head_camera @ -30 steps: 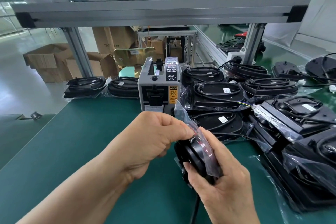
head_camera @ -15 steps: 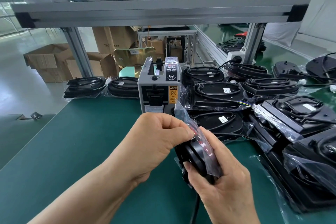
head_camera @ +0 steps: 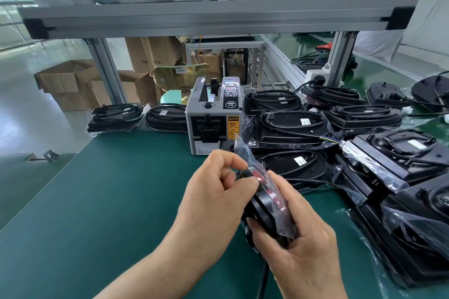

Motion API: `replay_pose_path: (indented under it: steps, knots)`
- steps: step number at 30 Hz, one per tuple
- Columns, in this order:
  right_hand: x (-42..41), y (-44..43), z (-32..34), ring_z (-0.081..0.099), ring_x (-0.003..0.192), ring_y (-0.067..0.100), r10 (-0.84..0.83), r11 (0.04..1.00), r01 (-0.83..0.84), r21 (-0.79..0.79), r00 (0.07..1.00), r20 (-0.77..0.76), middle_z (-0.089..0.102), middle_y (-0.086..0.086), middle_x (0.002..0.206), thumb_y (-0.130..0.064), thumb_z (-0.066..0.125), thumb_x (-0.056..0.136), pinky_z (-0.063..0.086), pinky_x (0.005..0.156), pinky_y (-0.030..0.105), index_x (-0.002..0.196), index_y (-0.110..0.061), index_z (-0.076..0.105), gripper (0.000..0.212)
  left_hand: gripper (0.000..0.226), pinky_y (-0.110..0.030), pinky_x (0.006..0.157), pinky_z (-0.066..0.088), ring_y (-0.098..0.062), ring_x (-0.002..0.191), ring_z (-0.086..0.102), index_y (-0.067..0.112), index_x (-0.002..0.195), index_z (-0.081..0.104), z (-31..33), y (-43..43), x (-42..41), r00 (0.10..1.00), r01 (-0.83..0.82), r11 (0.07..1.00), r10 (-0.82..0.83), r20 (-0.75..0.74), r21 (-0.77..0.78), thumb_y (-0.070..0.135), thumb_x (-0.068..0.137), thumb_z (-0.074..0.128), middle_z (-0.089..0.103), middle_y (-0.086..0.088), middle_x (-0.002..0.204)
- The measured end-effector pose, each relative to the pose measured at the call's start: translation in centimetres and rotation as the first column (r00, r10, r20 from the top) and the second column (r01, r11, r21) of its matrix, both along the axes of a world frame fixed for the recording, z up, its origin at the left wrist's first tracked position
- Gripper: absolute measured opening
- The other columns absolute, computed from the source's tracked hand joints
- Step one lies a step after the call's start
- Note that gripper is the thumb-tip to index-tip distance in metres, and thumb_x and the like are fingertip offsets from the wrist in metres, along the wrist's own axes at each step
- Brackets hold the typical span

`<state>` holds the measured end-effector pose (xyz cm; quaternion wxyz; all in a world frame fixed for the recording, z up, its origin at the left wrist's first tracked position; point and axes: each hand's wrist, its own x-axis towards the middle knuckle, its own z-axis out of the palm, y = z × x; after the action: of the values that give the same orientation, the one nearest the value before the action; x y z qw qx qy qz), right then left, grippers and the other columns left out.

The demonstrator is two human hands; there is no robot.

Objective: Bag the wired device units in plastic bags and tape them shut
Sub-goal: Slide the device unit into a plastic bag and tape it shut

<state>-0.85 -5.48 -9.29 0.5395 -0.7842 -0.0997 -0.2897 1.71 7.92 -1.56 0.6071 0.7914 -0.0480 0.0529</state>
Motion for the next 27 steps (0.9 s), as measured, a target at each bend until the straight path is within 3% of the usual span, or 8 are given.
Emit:
replay_pose_path:
  steps: [5, 7, 10, 14, 19, 22, 27]
  knots:
    - [-0.3, 0.1, 0.3, 0.067, 0.112, 0.008, -0.004, 1.000, 0.005, 0.015, 0.999, -0.040, 0.067, -0.008, 0.128, -0.031, 0.077, 0.066, 0.057, 0.089, 0.031, 0.138, -0.020, 0.057, 0.076, 0.024, -0.011, 0.045, 0.037, 0.000, 0.047, 0.040, 0.043, 0.085, 0.058, -0.4, -1.1, -0.7, 0.997, -0.066, 0.997, 0.067, 0.036, -0.043, 0.042, 0.071, 0.077, 0.042, 0.017, 0.055]
    - [-0.4, 0.0, 0.6, 0.066, 0.109, -0.001, 0.000, 1.000, 0.002, 0.014, 0.994, -0.106, 0.067, -0.018, 0.126, -0.032, 0.078, 0.064, 0.055, 0.088, 0.020, 0.141, -0.030, 0.053, 0.081, 0.027, -0.010, 0.044, 0.036, 0.000, 0.046, 0.039, 0.042, 0.085, 0.059, -0.6, -1.1, -0.6, 0.996, -0.081, 0.994, 0.082, 0.022, -0.071, 0.041, 0.068, 0.080, 0.042, 0.017, 0.054]
    - [-0.1, -0.3, 1.1, 0.058, 0.103, -0.020, 0.043, 0.999, -0.033, 0.041, 0.967, -0.253, 0.060, -0.042, 0.115, -0.031, 0.085, 0.064, 0.041, 0.080, -0.003, 0.143, -0.046, 0.041, 0.091, 0.021, -0.011, 0.044, 0.035, -0.002, 0.047, 0.036, 0.029, 0.085, 0.065, -0.5, -0.7, 0.3, 0.994, -0.067, 0.974, 0.047, -0.094, -0.218, 0.022, 0.076, 0.083, 0.037, 0.015, 0.053]
    - [0.0, -0.7, 1.9, 0.064, 0.090, -0.010, 0.088, 0.996, -0.083, 0.028, 0.926, -0.368, 0.070, -0.025, 0.099, -0.042, 0.073, 0.055, 0.046, 0.071, 0.004, 0.134, -0.048, 0.053, 0.082, 0.017, -0.012, 0.040, 0.038, 0.000, 0.037, 0.046, 0.014, 0.094, 0.065, 0.1, -0.5, 1.0, 0.967, -0.032, 0.910, -0.077, -0.244, -0.414, 0.005, 0.083, 0.074, 0.052, 0.014, 0.048]
    - [-0.2, -0.6, 2.1, 0.067, 0.087, -0.002, 0.075, 0.996, -0.088, -0.015, 0.918, -0.389, 0.071, -0.020, 0.097, -0.034, 0.077, 0.064, 0.055, 0.074, 0.018, 0.130, -0.050, 0.053, 0.072, 0.016, -0.011, 0.041, 0.038, 0.000, 0.040, 0.046, 0.015, 0.093, 0.066, -0.2, -0.8, 1.2, 0.975, -0.072, 0.917, -0.019, -0.222, -0.392, 0.005, 0.083, 0.074, 0.050, 0.008, 0.053]
    - [-0.2, -0.6, 1.9, 0.068, 0.085, 0.000, 0.055, 0.997, -0.069, -0.022, 0.920, -0.388, 0.071, -0.018, 0.097, -0.023, 0.080, 0.069, 0.057, 0.076, 0.025, 0.131, -0.048, 0.054, 0.071, 0.017, -0.011, 0.044, 0.038, -0.003, 0.047, 0.043, 0.019, 0.094, 0.064, -0.8, -1.1, 0.8, 0.988, -0.100, 0.938, 0.054, -0.146, -0.333, 0.012, 0.083, 0.075, 0.045, 0.006, 0.059]
    - [0.0, 0.7, 1.4, 0.067, 0.099, -0.001, 0.074, 0.997, -0.074, 0.013, 0.956, -0.284, 0.072, -0.016, 0.109, -0.031, 0.078, 0.067, 0.054, 0.081, 0.018, 0.136, -0.040, 0.056, 0.073, 0.023, -0.010, 0.047, 0.035, -0.001, 0.047, 0.035, 0.027, 0.095, 0.059, -1.6, -1.0, -0.2, 0.985, -0.123, 0.961, 0.149, 0.087, -0.247, 0.019, 0.082, 0.076, 0.037, 0.015, 0.053]
